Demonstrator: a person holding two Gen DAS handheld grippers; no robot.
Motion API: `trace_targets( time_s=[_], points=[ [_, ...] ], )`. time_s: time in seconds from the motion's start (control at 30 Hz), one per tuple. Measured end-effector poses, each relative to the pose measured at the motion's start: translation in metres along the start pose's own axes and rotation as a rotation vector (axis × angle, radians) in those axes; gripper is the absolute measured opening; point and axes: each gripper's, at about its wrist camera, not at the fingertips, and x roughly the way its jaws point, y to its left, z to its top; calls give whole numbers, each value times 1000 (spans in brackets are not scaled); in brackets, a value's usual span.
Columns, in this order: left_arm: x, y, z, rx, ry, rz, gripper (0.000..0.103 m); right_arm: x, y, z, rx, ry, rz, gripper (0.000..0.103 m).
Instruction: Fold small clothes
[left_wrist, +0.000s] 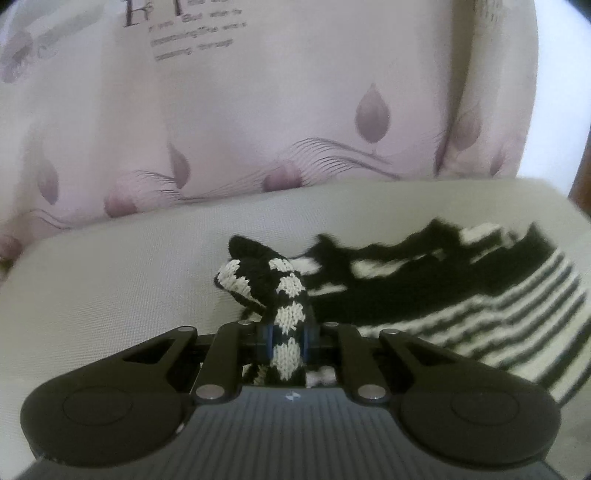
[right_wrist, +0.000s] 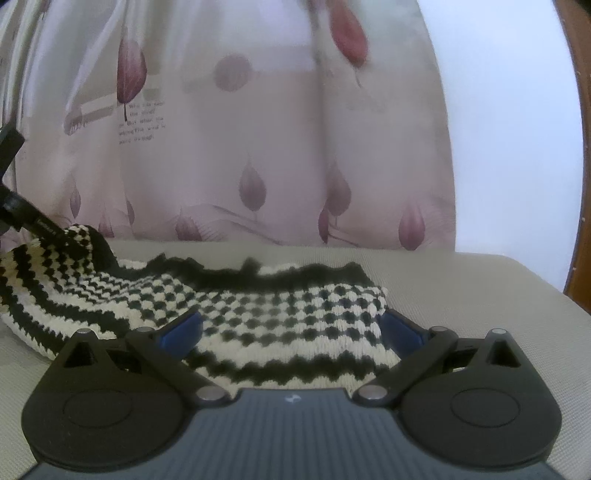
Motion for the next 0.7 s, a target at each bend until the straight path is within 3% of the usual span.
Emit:
trace_targets(
  time_s=[0.23, 0.43, 0.7],
  points=[
    [-10, -49, 21, -129, 38, -156, 13, -7, -13, -2, 76, -38, 14, 103],
    [-1, -93, 16, -254, 108, -331, 13, -10, -18, -3, 111, -52, 29, 103],
    [16, -89, -1, -325, 69, -500, 22, -7, -34, -4, 208, -22, 108, 103]
  ],
)
